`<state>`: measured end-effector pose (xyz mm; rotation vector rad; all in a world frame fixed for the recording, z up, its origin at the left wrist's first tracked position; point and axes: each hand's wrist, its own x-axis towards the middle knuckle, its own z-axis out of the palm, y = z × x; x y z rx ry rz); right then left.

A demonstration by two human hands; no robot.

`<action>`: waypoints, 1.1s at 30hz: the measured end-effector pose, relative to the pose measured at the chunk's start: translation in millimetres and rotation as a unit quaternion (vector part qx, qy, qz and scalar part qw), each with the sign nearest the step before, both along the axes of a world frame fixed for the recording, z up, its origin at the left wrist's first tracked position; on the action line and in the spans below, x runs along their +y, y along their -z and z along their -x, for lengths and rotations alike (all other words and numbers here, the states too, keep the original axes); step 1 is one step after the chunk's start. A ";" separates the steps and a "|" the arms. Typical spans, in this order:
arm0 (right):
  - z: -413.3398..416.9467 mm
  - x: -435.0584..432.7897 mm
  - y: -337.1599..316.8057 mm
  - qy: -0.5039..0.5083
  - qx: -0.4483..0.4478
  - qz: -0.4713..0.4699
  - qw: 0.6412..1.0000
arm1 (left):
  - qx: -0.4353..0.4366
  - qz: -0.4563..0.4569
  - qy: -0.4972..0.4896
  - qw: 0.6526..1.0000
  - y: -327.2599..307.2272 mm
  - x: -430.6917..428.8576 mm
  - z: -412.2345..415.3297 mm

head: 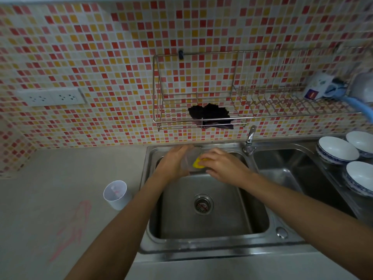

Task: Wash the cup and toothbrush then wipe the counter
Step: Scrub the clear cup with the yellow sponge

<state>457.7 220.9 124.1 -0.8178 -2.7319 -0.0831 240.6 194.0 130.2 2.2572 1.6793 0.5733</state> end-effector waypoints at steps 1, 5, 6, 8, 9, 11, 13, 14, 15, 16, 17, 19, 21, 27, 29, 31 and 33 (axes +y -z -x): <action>-0.4 0.4 1.4 0.000 -0.004 -0.004 1.000 | -0.003 0.011 -0.002 1.000 -1.7 0.8 -0.7; 0.7 9.2 0.4 -0.003 0.013 -0.036 0.999 | -0.014 0.025 -0.015 0.999 -4.7 3.4 -8.6; 1.4 9.6 -0.3 -0.007 0.016 -0.043 0.999 | -0.033 0.025 -0.022 0.999 -4.3 3.1 -10.0; 1.6 11.2 -3.0 -0.011 0.034 -0.062 0.997 | -0.080 0.021 -0.043 0.996 0.2 2.8 -11.5; 1.9 11.8 -4.2 -0.011 0.046 -0.066 0.997 | -0.100 0.016 -0.055 0.993 2.7 1.8 -12.5; 2.7 13.8 -5.1 -0.012 0.067 -0.063 0.996 | -0.128 -0.002 -0.081 0.988 5.9 -1.3 -15.7; 4.2 14.2 -5.9 -0.009 0.079 -0.040 0.996 | -0.127 -0.033 -0.091 0.987 6.3 -3.1 -17.1; 4.8 12.8 -6.6 -0.003 0.087 -0.008 0.996 | -0.120 -0.050 -0.089 0.987 6.4 -2.9 -16.1; 5.7 9.4 -7.1 0.006 0.096 0.040 0.995 | -0.108 -0.064 -0.084 0.989 6.2 -1.9 -14.2; 7.6 4.5 -7.1 0.015 0.109 0.096 0.989 | -0.086 -0.081 -0.077 0.990 6.4 -0.6 -11.7; 10.6 -0.4 -7.1 0.023 0.127 0.145 0.981 | -0.049 -0.097 -0.074 0.991 7.3 2.2 -8.6; 15.6 -6.2 -7.6 0.029 0.154 0.203 0.967 | 0.017 -0.117 -0.072 0.990 5.0 4.9 -4.4; 16.2 -5.4 -10.5 0.018 0.141 0.204 0.969 | 0.024 -0.139 -0.036 0.989 2.4 6.1 -1.9; 11.0 12.8 -7.9 -0.014 -0.001 -0.091 0.996 | 0.013 -0.197 0.026 0.980 -10.5 3.0 -4.6; 19.1 1.0 2.1 0.024 0.082 -0.031 0.996 | 0.012 -0.173 0.025 0.984 -9.7 3.2 -3.8; 28.8 -16.4 4.0 0.089 0.210 0.172 0.958 | 0.018 -0.137 0.011 0.990 -5.1 4.2 -0.8; 32.0 -21.9 1.6 0.138 0.271 0.329 0.894 | 0.020 -0.115 0.001 0.993 1.0 4.1 3.3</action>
